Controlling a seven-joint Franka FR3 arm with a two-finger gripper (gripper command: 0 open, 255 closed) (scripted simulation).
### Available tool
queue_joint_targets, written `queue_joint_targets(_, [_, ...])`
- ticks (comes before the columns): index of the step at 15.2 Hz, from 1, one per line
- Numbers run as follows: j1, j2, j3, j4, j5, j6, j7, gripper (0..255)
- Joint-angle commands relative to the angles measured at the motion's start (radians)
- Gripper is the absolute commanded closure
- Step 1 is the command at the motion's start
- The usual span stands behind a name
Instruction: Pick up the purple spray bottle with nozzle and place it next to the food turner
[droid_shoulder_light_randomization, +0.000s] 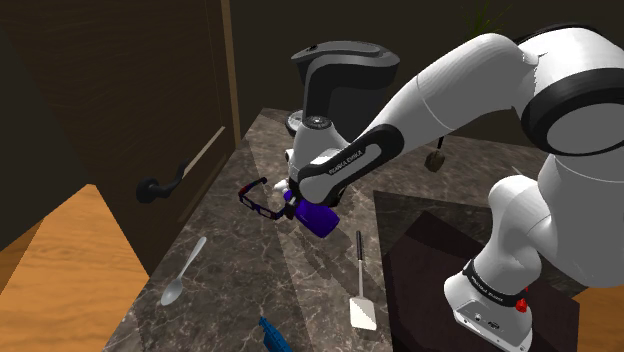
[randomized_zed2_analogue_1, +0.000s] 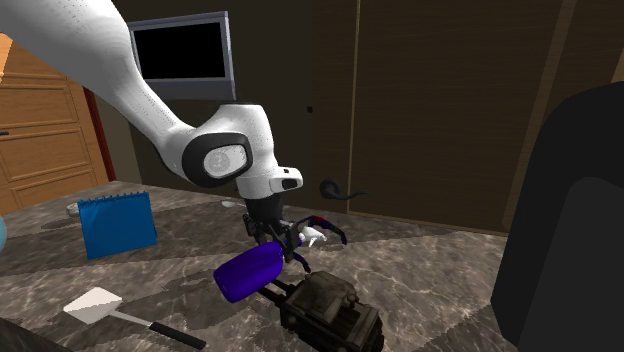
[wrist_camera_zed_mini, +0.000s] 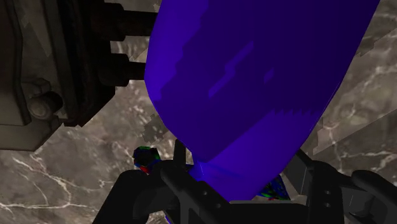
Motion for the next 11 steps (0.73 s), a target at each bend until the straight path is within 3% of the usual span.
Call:
queue_joint_targets(1, [0.0,0.0,0.0,0.0,0.0,0.0,0.0,255])
queue_joint_targets(11, [0.081,-0.119,-0.101,0.005,-0.136,-0.105,0.088,255])
